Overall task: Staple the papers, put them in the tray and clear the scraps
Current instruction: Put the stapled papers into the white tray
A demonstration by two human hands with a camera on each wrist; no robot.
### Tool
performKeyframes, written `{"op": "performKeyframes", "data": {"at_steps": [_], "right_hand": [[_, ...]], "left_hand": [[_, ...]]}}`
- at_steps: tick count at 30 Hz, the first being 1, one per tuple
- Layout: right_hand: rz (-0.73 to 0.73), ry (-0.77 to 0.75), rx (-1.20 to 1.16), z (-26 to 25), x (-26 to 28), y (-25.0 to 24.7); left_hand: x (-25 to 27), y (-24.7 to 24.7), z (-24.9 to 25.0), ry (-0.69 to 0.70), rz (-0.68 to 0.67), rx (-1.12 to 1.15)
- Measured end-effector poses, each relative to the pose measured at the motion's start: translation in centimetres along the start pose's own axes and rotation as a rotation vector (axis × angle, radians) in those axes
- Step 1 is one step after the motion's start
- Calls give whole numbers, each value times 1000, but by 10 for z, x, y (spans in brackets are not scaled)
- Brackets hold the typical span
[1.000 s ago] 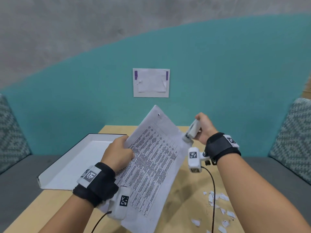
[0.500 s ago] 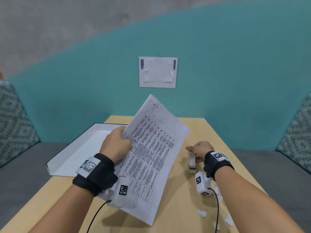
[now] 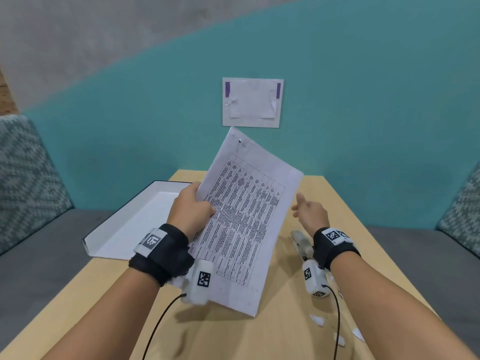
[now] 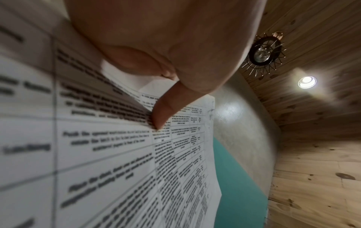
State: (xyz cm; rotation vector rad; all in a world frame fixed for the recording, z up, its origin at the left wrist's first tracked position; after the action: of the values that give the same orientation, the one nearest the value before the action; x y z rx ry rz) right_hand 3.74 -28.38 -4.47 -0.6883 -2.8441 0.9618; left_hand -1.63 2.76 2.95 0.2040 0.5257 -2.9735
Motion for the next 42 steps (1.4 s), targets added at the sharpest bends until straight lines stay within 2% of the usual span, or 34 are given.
{"op": "performKeyframes", "data": {"at_steps": [1,3,5,8,11,13,18,22,25,29,32,36,42], "right_hand": [[-50,-30,-162,-14,7,1],[-273,-39,-433,-40,20,10],[-483,-39,-587,-65,32,18],[-600,-86,-582,-89,44,25],[-665,-113,-390,-98,58,42],[-678,-121,-315,-104,70,57],[-592,-70,-399,-118,79,100],[-662,7,-420,-135,91,136],[-696,74,-400,-149,103,163],[-733,155,-436,-161,111,199],[-764,229,-474,-165,118,212],[-828,286,-487,-166,123,212],[-766,293,-513,-168,119,225]], "left_hand": [[0,0,0,-6,5,36],[-1,0,1,-11,25,112],[-5,-6,2,-14,73,172],[-18,-26,1,-38,164,242],[-33,-54,-6,-89,225,318],[-43,-73,-12,-141,232,321],[-56,-115,-50,-319,123,215],[-42,-145,-94,-502,33,91],[-45,-175,-122,-554,83,105],[-91,-208,-178,-543,143,25],[-76,-200,-146,-451,147,-132],[-94,-190,-150,-369,87,-303],[-119,-180,-145,-286,149,-530]]}}
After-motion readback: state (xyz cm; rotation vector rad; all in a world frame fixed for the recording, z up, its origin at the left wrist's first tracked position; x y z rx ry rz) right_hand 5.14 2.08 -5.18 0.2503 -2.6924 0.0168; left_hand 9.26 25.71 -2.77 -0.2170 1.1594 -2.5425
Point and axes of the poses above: each hand's wrist, its own x-axis away from the middle knuckle, its own y-axis out of the palm, z = x × y, the point moved 4 cm from there along -x, towards the middle knuckle, and after that the axes turned 5 degrees about x, right-handed, at the moved point
